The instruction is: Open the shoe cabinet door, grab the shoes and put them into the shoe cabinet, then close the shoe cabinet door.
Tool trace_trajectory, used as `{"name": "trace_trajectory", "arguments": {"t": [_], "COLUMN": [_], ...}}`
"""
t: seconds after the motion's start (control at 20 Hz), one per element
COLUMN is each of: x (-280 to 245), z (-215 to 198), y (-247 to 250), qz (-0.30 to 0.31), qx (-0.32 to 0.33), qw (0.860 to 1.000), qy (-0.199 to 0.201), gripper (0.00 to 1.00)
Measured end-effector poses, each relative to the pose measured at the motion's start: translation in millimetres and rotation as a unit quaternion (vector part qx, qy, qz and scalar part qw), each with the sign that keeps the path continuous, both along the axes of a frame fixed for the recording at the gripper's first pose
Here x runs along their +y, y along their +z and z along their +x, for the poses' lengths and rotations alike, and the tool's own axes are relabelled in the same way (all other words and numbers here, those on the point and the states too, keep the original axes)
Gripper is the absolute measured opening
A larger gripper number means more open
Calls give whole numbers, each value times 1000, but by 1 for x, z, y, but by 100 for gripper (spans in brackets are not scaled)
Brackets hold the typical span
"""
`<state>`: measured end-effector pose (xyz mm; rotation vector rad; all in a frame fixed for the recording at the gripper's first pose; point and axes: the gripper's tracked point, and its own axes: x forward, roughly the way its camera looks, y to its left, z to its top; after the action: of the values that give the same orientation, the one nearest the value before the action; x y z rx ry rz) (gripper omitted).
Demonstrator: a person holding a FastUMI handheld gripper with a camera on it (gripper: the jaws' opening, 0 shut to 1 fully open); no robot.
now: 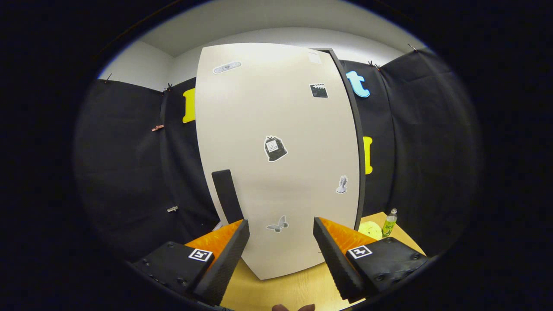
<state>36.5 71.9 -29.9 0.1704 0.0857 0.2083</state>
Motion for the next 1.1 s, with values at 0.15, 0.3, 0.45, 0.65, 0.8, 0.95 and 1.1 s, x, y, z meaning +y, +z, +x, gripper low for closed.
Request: {"name": "trace_trajectory", "arguments": {"t": [0.15,0.3,0.45,0.65,0.8,0.95,1.1], "x": [0,-6,-7,-13,-17,-18,-16], "z": [2,1,1,2,4,5,5], "y": [1,3,3,2,2,3,4], "qz": [-1,-3,-4,-6,-6,-6,-7], "qx": [0,-3,-4,-4,-3,-5,-6], "qw": [1000,1000,1000,1000,1000,1000,1000], "qy": [-4,-10,-13,-19,-23,-24,-24], "gripper": [98,98,98,98,98,98,98]}}
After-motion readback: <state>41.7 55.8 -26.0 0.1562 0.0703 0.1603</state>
